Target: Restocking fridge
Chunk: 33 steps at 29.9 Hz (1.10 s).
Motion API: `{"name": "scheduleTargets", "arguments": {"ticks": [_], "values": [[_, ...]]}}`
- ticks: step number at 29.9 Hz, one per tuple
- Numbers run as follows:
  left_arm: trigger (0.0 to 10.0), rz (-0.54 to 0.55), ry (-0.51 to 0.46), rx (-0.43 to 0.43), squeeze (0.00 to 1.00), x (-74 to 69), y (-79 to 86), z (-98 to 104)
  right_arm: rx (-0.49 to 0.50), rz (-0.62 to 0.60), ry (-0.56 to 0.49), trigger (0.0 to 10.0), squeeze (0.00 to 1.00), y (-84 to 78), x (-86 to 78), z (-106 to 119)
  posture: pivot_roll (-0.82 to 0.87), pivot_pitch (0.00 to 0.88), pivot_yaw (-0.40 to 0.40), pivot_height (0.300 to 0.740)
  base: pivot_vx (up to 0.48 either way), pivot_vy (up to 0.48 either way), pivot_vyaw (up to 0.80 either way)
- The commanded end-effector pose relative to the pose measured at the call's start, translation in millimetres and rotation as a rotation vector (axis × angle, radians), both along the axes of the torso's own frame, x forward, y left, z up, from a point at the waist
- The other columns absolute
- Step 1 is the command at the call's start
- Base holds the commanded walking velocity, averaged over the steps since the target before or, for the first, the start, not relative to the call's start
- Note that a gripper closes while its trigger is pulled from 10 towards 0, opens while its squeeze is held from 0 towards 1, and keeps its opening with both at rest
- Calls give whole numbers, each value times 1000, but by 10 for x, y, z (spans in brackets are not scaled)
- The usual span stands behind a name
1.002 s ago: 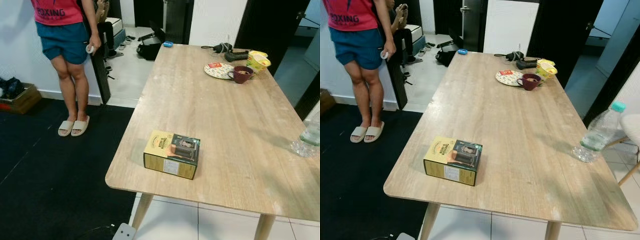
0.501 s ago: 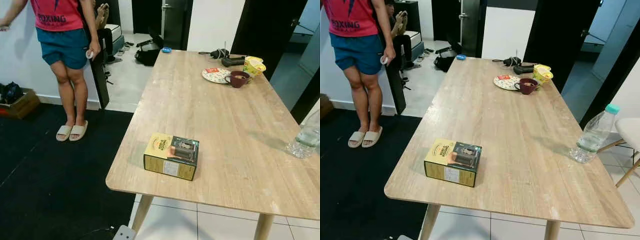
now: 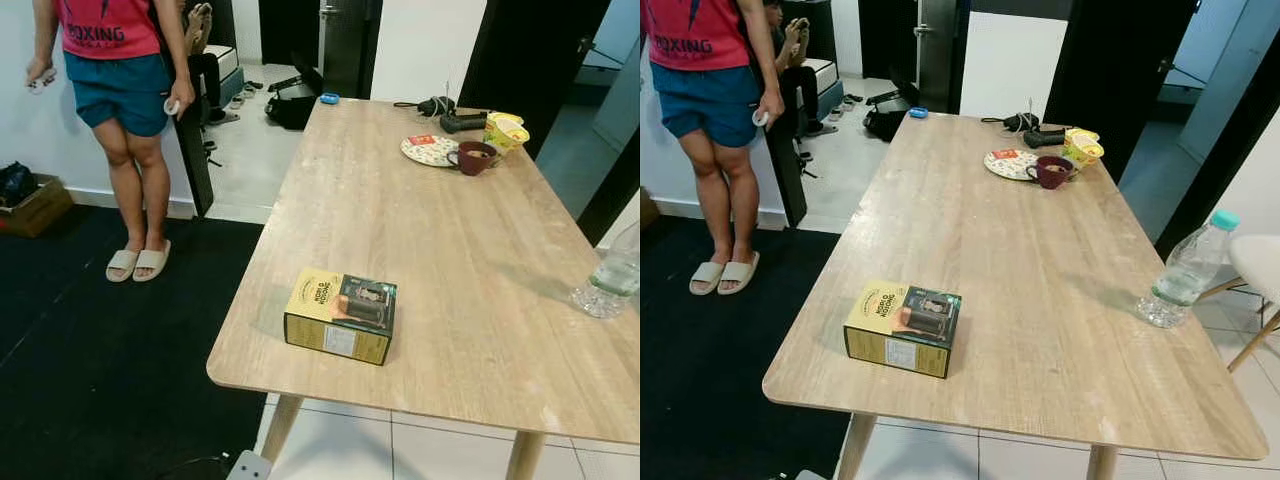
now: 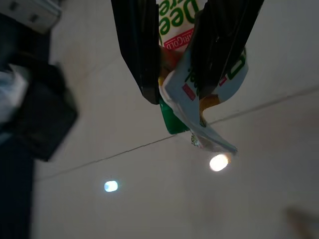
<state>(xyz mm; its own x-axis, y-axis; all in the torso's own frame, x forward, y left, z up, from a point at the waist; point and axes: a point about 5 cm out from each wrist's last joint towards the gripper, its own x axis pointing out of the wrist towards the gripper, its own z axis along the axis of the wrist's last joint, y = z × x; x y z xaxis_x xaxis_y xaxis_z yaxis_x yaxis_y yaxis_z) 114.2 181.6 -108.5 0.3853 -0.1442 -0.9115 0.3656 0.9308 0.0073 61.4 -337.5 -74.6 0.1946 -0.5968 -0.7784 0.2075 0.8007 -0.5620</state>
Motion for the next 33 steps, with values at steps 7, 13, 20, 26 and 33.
{"name": "scheduleTargets", "arguments": {"ticks": [7,13,20,26,33], "values": [[10000,10,55,-43,0,-135,-126,-50,89,154,54,10000,0,216,123,-92,11,0,-94,740,0,0,0],[10000,-10,67,-41,0,-161,-134,-58,162,293,76,10000,0,435,306,-150,1,0,-88,740,0,0,0],[10000,-3,61,-37,0,-130,-126,-50,192,364,78,10000,0,524,393,-164,22,0,-114,740,0,0,0],[10000,-5,40,-40,0,-7,-163,-24,197,444,88,10000,0,575,537,-143,2,0,-109,740,0,0,0],[10000,-35,13,-51,0,159,-251,19,220,487,99,10000,0,646,596,-151,-7,0,-106,740,0,0,0]]}}
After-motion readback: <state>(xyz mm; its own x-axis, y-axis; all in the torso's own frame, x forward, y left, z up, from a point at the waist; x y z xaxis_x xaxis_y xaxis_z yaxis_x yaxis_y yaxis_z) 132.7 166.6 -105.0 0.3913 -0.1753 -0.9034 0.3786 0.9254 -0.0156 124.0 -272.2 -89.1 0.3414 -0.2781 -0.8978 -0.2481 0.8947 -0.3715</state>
